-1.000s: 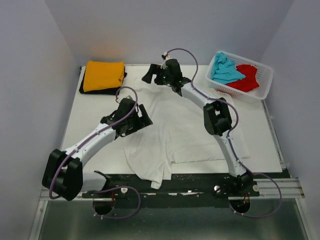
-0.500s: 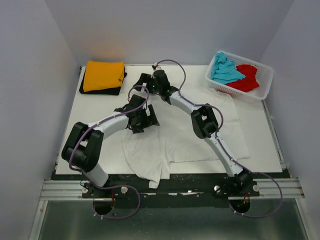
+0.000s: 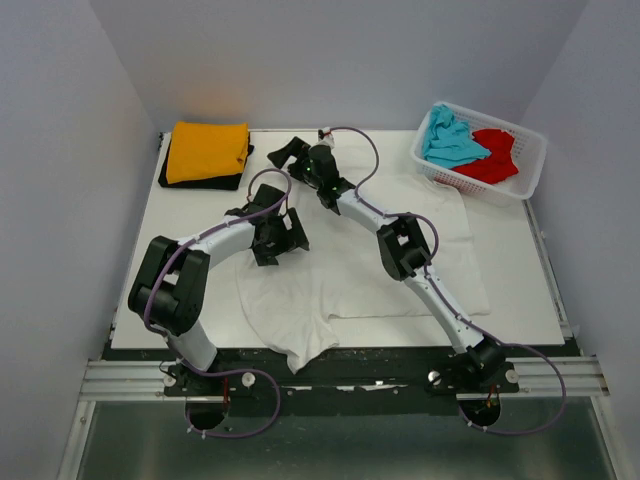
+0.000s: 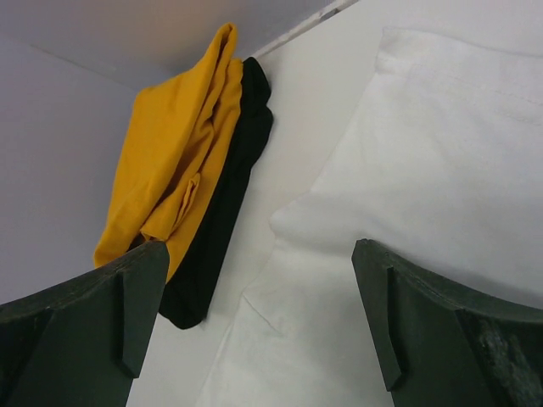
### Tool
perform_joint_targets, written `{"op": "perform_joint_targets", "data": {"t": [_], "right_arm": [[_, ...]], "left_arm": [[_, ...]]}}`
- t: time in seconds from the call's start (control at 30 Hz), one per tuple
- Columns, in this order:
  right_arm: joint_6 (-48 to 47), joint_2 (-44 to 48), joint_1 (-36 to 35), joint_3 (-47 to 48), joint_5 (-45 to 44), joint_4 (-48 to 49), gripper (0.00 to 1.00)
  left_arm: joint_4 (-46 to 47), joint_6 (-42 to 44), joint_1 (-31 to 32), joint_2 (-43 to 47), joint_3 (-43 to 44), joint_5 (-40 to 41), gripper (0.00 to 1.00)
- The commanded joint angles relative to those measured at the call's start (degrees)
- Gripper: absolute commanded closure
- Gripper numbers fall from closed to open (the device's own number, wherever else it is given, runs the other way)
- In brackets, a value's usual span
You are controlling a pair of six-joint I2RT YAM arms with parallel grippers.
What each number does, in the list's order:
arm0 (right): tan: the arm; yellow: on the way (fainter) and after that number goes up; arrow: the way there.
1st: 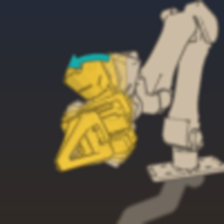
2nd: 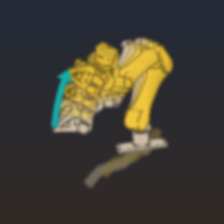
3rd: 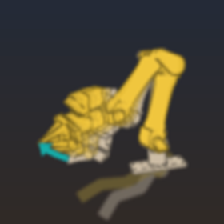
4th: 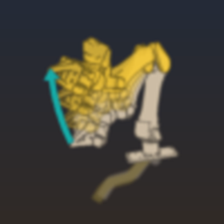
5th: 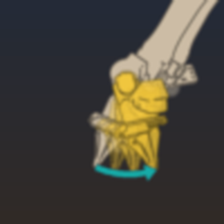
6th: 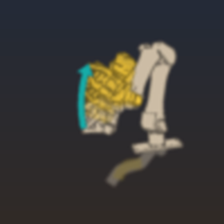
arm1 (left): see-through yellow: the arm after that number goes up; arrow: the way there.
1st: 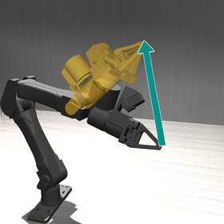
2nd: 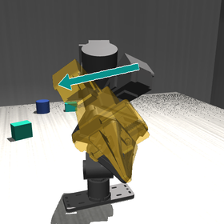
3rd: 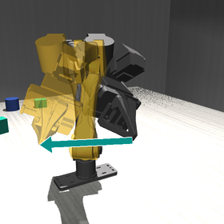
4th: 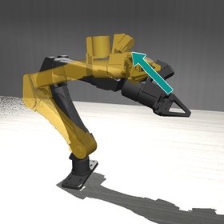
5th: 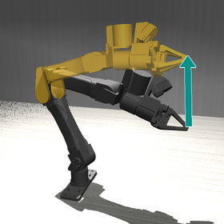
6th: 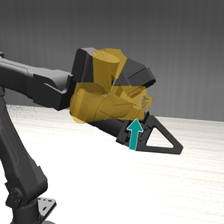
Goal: Fold and stack the t-shirts
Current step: Flatten out the tshirt, then grab the side of the flattened tshirt closest away from the robot with both arms
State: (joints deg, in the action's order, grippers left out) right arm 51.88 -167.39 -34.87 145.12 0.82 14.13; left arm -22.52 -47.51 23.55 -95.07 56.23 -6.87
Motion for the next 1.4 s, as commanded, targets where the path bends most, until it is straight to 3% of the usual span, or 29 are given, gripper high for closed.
{"op": "perform_joint_targets", "data": {"t": [0.0, 0.1, 0.23, 0.4, 0.53, 0.67, 0.9, 1.03, 1.23, 1.37], "right_arm": [[0.4, -2.3, 0.3, -1.2, -4.3, -0.4, 0.0], [-1.4, 1.1, 0.3, -2.7, -1.3, -0.7, 0.0], [-12.1, 9.9, 0.3, -3.8, 2.8, -6.7, 0.0], [-21.2, 28.9, 0.4, -19.4, 1.5, -7.3, 0.0], [-26.1, 42.6, 0.4, -32.5, -4.9, -14.0, 0.0], [-26.2, 58.5, 0.6, -53.4, -13.6, -17.4, 0.0], [-14.3, 88.1, 0.9, -88.7, -28.3, -25.0, 0.0], [-11.3, 99.2, 0.9, -97.9, -30.1, -29.2, 0.0], [-6.2, 102.0, 1.0, -102.0, -32.1, -38.7, 0.0], [-4.2, 104.1, 0.9, -105.5, -35.6, -40.5, 0.0]], "left_arm": [[-8.2, 3.3, -2.8, -3.5, 4.0, 7.7, 0.01], [-10.5, 4.5, -4.8, -5.6, 8.2, 6.9, 0.01], [-12.8, 6.7, -5.2, -6.3, 12.9, 8.7, 0.01], [-12.8, 9.6, -4.8, -3.6, 16.8, 4.8, 0.01], [-15.0, 8.9, -1.1, 5.3, 14.0, 11.0, 0.01], [-16.8, 5.5, 5.9, 13.8, 6.1, 13.3, 0.01], [-24.4, -6.5, 21.4, 22.5, -4.5, 17.7, 0.01], [-30.4, -13.4, 32.0, 26.6, -8.4, 20.1, 0.02], [-41.2, -23.2, 41.2, 32.1, -13.5, 18.7, 0.07], [-39.5, -25.5, 47.6, 35.0, -16.7, 15.9, 0.15]]}}
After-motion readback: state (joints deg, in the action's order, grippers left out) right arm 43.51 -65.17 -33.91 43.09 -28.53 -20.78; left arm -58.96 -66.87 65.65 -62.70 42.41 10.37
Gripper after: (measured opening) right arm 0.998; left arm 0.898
